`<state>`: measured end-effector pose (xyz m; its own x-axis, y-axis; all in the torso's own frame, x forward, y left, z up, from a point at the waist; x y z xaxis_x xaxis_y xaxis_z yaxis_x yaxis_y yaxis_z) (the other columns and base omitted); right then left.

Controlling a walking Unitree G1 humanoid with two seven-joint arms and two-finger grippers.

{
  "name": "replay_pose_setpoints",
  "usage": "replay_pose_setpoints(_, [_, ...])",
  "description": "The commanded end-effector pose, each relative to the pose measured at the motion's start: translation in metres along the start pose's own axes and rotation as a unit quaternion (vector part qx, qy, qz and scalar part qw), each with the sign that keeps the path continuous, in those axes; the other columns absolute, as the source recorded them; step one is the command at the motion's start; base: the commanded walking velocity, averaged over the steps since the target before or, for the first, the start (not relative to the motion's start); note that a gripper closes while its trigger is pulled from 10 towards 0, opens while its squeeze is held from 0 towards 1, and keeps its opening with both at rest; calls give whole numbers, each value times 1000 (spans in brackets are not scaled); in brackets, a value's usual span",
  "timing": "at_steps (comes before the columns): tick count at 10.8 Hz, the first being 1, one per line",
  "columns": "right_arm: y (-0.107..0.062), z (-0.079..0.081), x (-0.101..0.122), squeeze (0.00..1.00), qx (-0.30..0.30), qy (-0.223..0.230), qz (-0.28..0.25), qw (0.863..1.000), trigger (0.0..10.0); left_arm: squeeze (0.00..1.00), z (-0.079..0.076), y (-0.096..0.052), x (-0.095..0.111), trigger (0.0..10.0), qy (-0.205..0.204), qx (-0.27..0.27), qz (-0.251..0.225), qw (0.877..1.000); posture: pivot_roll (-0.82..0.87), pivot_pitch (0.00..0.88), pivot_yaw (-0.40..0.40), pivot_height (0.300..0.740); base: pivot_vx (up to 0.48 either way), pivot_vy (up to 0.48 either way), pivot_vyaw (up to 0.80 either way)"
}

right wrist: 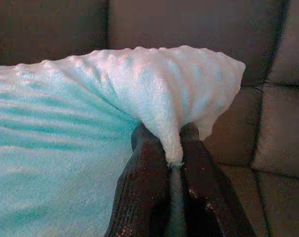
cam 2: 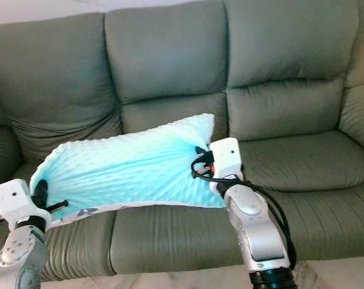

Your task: Move the pillow to the sofa

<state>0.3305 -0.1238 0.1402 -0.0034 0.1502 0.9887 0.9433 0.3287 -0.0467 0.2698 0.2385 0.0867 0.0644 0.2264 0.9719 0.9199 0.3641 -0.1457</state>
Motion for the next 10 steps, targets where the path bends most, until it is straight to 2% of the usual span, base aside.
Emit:
replay_pose_setpoints(1, [-1,-19,3,0,-47,-27,-4,999,10000,0,14,0,0,10000,5,22,-3,1000,-222,56,98,740,0,0,0])
replay_pose_setpoints(2, [-1,-24,-1,0,-62,-35,6,997,10000,0,12,-1,-1,10000,3,16,-3,1000,-223,58,98,740,0,0,0])
replay_pose_setpoints(5, [-4,-26,-6,0,-74,-48,19,996,10000,0,9,-5,-4,10000,-16,-8,0,1000,-222,65,98,740,0,0,0])
replay_pose_setpoints(9, [-6,-30,-11,0,-82,-50,31,995,10000,0,-3,-6,-11,10000,-22,-26,14,999,-228,75,98,740,351,0,0])
replay_pose_setpoints(10, [-6,-30,-12,0,-82,-50,32,995,10000,0,-1,-6,-12,10000,-22,-23,16,999,-228,77,98,740,322,0,0])
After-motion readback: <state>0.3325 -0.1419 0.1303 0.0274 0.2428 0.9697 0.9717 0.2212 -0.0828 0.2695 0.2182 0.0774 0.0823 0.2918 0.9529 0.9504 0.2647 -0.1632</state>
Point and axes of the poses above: a point about 5 cm out from each wrist's last joint towards the gripper, its own y axis pointing out of the wrist towards the gripper, its own x axis along the axis of the wrist's last joint, z = x × y, the point moved 3 cm from there along y, pointing out of the wrist towards the gripper, and after that the axes turned 3 degrees about -y, right-handed, at the moved point
